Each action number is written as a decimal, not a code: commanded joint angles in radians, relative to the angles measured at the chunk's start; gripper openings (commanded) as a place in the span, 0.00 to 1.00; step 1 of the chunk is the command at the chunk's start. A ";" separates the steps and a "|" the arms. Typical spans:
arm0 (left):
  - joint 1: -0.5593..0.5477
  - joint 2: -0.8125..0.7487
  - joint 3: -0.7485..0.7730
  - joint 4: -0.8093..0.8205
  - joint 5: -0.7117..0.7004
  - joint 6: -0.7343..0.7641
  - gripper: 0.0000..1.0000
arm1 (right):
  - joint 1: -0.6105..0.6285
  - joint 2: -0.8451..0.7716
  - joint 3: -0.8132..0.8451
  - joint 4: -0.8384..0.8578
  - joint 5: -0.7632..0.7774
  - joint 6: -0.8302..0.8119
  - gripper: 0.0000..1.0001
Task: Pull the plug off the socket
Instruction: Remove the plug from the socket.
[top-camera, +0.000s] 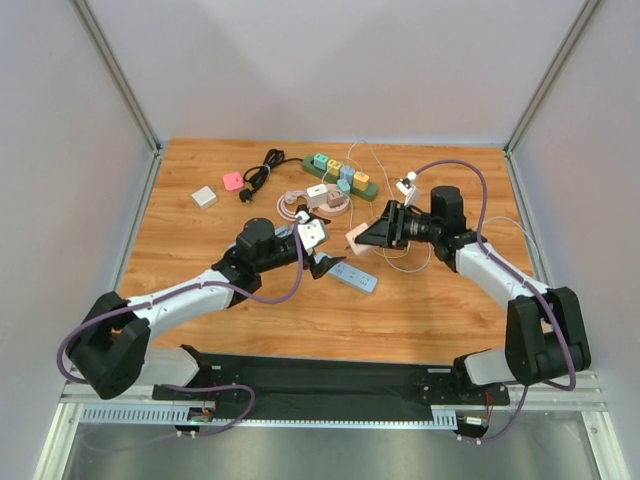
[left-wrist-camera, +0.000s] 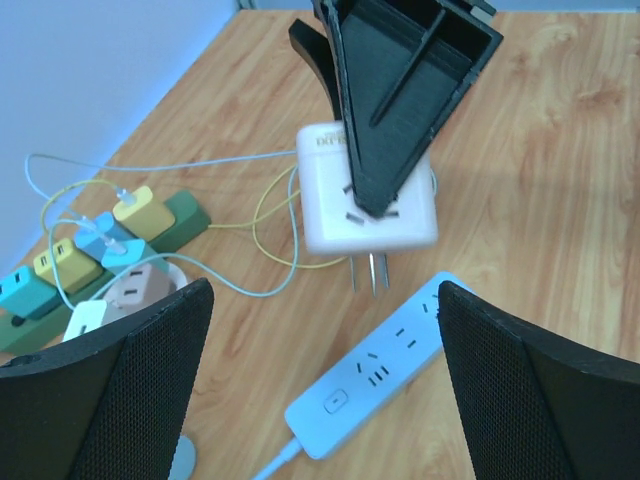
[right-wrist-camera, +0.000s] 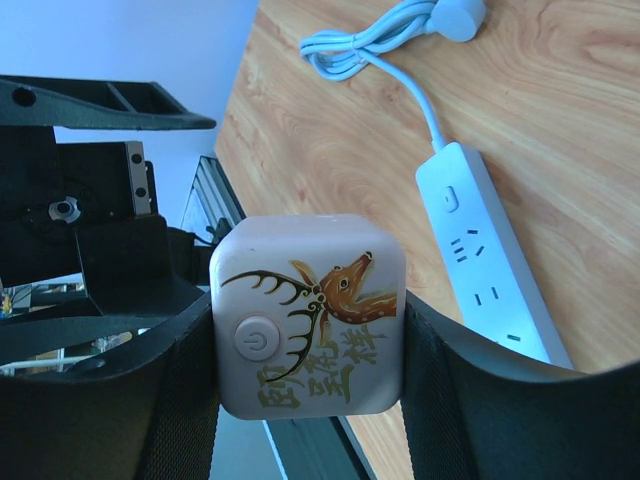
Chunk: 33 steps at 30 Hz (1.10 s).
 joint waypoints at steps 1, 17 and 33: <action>-0.024 0.044 0.082 0.050 0.000 0.113 1.00 | 0.027 -0.027 0.001 0.065 -0.046 0.032 0.00; -0.139 0.233 0.255 -0.082 -0.166 0.146 0.85 | 0.035 -0.032 -0.009 0.091 -0.058 0.063 0.00; -0.142 0.198 0.219 -0.122 -0.261 0.136 0.00 | 0.023 -0.056 0.005 0.067 -0.064 -0.030 0.88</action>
